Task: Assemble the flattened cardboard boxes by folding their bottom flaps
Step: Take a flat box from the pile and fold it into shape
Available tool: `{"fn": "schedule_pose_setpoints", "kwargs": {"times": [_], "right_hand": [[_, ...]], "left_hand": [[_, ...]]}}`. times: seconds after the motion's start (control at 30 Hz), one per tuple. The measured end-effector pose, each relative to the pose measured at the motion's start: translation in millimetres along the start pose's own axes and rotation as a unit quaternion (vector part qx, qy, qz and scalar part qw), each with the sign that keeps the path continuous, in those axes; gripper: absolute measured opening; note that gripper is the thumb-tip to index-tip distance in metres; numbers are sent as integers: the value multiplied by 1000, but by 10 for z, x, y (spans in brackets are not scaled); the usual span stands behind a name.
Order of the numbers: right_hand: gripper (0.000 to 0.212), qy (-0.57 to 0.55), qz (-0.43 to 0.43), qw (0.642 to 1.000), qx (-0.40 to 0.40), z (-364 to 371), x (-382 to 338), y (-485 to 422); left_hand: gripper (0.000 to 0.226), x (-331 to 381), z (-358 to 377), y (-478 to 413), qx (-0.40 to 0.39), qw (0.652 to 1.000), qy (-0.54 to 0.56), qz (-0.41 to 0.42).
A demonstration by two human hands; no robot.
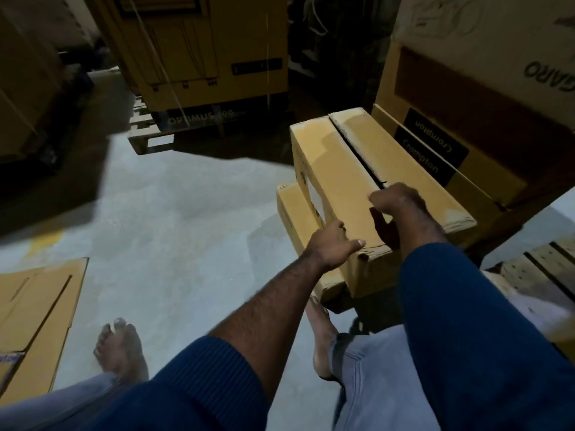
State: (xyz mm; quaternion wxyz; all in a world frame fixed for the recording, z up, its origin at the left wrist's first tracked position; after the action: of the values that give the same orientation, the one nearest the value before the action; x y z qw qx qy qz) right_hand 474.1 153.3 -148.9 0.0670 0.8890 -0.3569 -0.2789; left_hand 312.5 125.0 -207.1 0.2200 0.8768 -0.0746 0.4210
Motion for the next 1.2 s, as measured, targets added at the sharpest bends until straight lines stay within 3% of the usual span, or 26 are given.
{"fn": "schedule_pose_setpoints", "kwargs": {"times": [0.1, 0.2, 0.3, 0.37, 0.47, 0.53, 0.63, 0.67, 0.77, 0.93, 1.2], "right_hand": [[28, 31, -63, 997, -38, 67, -141, -5], [18, -72, -116, 975, -175, 210, -377, 196], [10, -102, -169, 950, -241, 347, -629, 390], [13, -76, -191, 957, -203, 349, -731, 427], [24, -83, -197, 977, 26, -48, -685, 327], [42, 6, -139, 982, 130, -275, -475, 228], [96, 52, 35, 997, 34, -139, -33, 14], [107, 40, 56, 998, 9, -64, 29, -7], [116, 41, -1, 999, -9, 47, -112, 79], [143, 140, -88, 986, 13, 252, -622, 473], [131, 171, -230, 958, 12, 1031, -1294, 1265]], "left_hand": [[103, -194, -21, -14, 15, 1000, 5, -17], [132, -368, -18, 80, -1, 998, 16, -53], [137, -504, 38, 148, 17, 997, 19, -69], [120, -543, 46, 127, 68, 996, 39, -52], [111, -520, 59, 148, 87, 994, 54, -45], [111, -528, 44, 200, 101, 992, 56, -45], [113, -564, -7, 299, 103, 992, 51, -55], [115, -572, -24, 321, 98, 992, 52, -57], [109, -604, -171, 352, 121, 989, 65, -52], [96, -747, -811, 484, 179, 978, 97, -35], [77, -1491, -1712, 1085, 281, 955, 79, -51]]}}
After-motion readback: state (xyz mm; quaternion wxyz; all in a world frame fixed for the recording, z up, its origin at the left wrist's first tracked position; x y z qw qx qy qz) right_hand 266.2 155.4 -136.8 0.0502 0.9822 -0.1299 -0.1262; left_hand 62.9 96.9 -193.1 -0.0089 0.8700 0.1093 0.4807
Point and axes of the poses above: each hand's wrist, its own y-axis away from the middle knuckle, its own z-axis out of the palm, x = y × z, the point moved 6 cm from there along -y, towards the middle knuckle, and after that the axes turned 4 degrees about -y, right-handed, at the moved point
